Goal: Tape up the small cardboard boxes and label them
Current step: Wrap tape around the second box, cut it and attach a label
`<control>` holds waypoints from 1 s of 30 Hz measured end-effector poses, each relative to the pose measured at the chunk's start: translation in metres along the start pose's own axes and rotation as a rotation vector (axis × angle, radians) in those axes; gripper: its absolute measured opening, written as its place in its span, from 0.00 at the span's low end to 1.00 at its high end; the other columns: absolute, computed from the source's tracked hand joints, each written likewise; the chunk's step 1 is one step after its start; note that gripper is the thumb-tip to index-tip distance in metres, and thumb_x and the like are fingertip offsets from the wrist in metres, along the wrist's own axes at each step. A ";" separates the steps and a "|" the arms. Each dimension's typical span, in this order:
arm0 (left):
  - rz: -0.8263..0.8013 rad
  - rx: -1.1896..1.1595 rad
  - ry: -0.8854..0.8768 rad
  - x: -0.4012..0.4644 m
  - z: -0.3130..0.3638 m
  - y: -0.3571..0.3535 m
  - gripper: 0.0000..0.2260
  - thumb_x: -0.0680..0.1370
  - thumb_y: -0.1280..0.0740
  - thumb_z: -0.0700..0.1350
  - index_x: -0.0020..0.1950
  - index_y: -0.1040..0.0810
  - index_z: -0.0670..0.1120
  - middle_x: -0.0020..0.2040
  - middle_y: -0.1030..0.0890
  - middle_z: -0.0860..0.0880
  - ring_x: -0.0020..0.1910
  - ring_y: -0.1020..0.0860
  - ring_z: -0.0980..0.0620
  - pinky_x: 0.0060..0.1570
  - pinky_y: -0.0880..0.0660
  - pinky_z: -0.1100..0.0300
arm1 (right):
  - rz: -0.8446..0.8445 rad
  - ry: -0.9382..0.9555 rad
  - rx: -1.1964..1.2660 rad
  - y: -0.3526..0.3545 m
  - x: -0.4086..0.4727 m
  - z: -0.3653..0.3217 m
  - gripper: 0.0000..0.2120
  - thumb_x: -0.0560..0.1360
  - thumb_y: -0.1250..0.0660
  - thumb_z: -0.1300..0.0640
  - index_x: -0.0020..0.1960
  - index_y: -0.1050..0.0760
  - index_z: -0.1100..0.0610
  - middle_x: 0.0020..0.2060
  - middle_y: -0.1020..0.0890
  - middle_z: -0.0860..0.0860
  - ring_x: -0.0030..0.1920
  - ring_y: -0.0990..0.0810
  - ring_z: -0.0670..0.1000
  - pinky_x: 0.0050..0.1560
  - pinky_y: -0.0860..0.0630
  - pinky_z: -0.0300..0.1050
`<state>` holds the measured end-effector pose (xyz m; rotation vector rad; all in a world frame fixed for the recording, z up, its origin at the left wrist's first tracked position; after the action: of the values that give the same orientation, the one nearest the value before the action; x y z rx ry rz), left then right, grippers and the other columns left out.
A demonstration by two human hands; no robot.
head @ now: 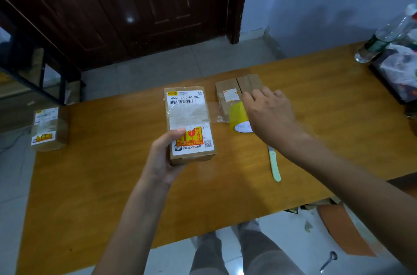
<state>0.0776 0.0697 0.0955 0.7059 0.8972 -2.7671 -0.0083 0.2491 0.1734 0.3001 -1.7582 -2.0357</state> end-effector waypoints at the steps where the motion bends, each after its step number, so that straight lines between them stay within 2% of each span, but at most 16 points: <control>1: -0.017 -0.017 -0.006 -0.001 0.001 -0.003 0.13 0.69 0.34 0.42 0.52 0.16 0.44 0.46 0.15 0.43 0.43 0.16 0.45 0.37 0.19 0.54 | -0.004 -0.005 0.009 -0.001 -0.001 -0.001 0.15 0.63 0.38 0.73 0.47 0.28 0.61 0.35 0.27 0.56 0.36 0.35 0.55 0.35 0.39 0.48; 5: -0.051 -0.036 -0.033 -0.005 0.003 -0.007 0.11 0.71 0.34 0.41 0.48 0.14 0.45 0.45 0.15 0.44 0.42 0.16 0.46 0.36 0.19 0.56 | -0.035 -0.014 0.021 -0.007 -0.003 -0.003 0.15 0.66 0.41 0.72 0.50 0.29 0.60 0.36 0.30 0.54 0.38 0.37 0.55 0.36 0.39 0.48; 9: -0.083 -0.060 -0.022 -0.008 0.003 -0.012 0.13 0.71 0.34 0.43 0.52 0.16 0.43 0.45 0.15 0.43 0.42 0.16 0.45 0.35 0.19 0.57 | -0.074 -0.008 0.036 -0.013 -0.005 -0.010 0.15 0.70 0.43 0.71 0.55 0.30 0.60 0.41 0.27 0.55 0.40 0.36 0.54 0.39 0.39 0.47; 11: -0.098 -0.078 -0.016 -0.008 0.003 -0.014 0.13 0.70 0.34 0.43 0.51 0.15 0.43 0.45 0.15 0.43 0.42 0.16 0.45 0.36 0.19 0.57 | -0.064 -0.011 0.050 -0.011 -0.006 -0.013 0.15 0.69 0.42 0.71 0.54 0.29 0.60 0.41 0.26 0.56 0.40 0.34 0.55 0.38 0.39 0.48; 13: -0.129 -0.096 -0.020 -0.010 0.004 -0.018 0.12 0.68 0.30 0.43 0.50 0.15 0.44 0.44 0.15 0.44 0.41 0.16 0.46 0.35 0.19 0.57 | -0.031 -0.007 0.065 -0.005 -0.005 -0.015 0.13 0.70 0.44 0.69 0.52 0.28 0.61 0.40 0.25 0.57 0.40 0.32 0.56 0.38 0.39 0.48; 15: -0.179 -0.119 -0.025 -0.013 0.007 -0.025 0.19 0.61 0.22 0.44 0.50 0.16 0.42 0.44 0.15 0.44 0.40 0.16 0.45 0.34 0.20 0.58 | -0.036 0.012 0.079 -0.002 -0.004 -0.018 0.14 0.73 0.50 0.64 0.54 0.30 0.61 0.42 0.26 0.56 0.41 0.35 0.55 0.39 0.40 0.48; 17: -0.224 -0.130 -0.022 -0.016 0.008 -0.031 0.24 0.58 0.19 0.47 0.51 0.16 0.42 0.44 0.15 0.44 0.41 0.15 0.45 0.34 0.20 0.59 | -0.058 0.032 0.083 -0.003 -0.003 -0.024 0.13 0.74 0.49 0.65 0.56 0.32 0.60 0.45 0.26 0.55 0.43 0.37 0.54 0.41 0.41 0.47; 19: -0.264 -0.159 -0.019 -0.017 0.006 -0.038 0.21 0.64 0.24 0.48 0.55 0.17 0.43 0.49 0.15 0.44 0.49 0.16 0.43 0.41 0.19 0.55 | -0.045 0.035 0.098 0.002 -0.002 -0.030 0.14 0.73 0.50 0.65 0.56 0.31 0.60 0.45 0.26 0.55 0.43 0.36 0.54 0.41 0.42 0.47; 21: -0.291 -0.200 0.001 -0.017 0.003 -0.043 0.23 0.67 0.26 0.48 0.60 0.19 0.44 0.57 0.19 0.43 0.61 0.24 0.38 0.55 0.23 0.49 | -0.015 0.047 0.117 0.009 -0.001 -0.037 0.16 0.74 0.51 0.61 0.56 0.30 0.60 0.45 0.25 0.56 0.44 0.31 0.55 0.42 0.41 0.46; 22: -0.298 -0.216 0.011 -0.016 0.002 -0.044 0.25 0.65 0.25 0.49 0.61 0.20 0.44 0.58 0.19 0.44 0.63 0.25 0.38 0.57 0.26 0.49 | -0.003 0.052 0.118 0.012 0.000 -0.040 0.14 0.74 0.49 0.61 0.57 0.30 0.60 0.45 0.24 0.56 0.46 0.29 0.56 0.43 0.41 0.47; 25: -0.351 -0.232 0.012 -0.015 0.002 -0.048 0.26 0.64 0.23 0.50 0.61 0.19 0.46 0.56 0.18 0.46 0.56 0.20 0.45 0.56 0.24 0.53 | 0.000 0.038 0.092 0.015 0.003 -0.040 0.12 0.76 0.40 0.63 0.59 0.30 0.59 0.47 0.24 0.55 0.48 0.26 0.56 0.44 0.38 0.47; 27: -0.383 -0.234 0.031 -0.013 -0.004 -0.051 0.25 0.68 0.25 0.50 0.63 0.21 0.46 0.58 0.18 0.47 0.57 0.20 0.46 0.58 0.26 0.53 | -0.006 0.014 0.082 0.016 0.005 -0.039 0.12 0.76 0.40 0.63 0.59 0.30 0.58 0.48 0.23 0.55 0.49 0.26 0.56 0.45 0.35 0.48; 30: -0.392 -0.248 0.067 -0.008 -0.014 -0.050 0.25 0.71 0.28 0.50 0.67 0.25 0.45 0.61 0.20 0.45 0.59 0.22 0.46 0.59 0.27 0.51 | -0.006 0.007 0.063 0.017 0.007 -0.039 0.12 0.76 0.43 0.63 0.59 0.30 0.58 0.48 0.24 0.54 0.49 0.27 0.56 0.46 0.36 0.48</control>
<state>0.0760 0.1185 0.1149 0.6394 1.5057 -2.8864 0.0055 0.2100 0.1839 0.3313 -1.8219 -1.9841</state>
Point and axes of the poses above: each hand's wrist, its own x-axis towards the middle knuckle, its own y-axis out of the back of the hand, z = x × y, the point moved 9 cm from there along x, towards the middle knuckle
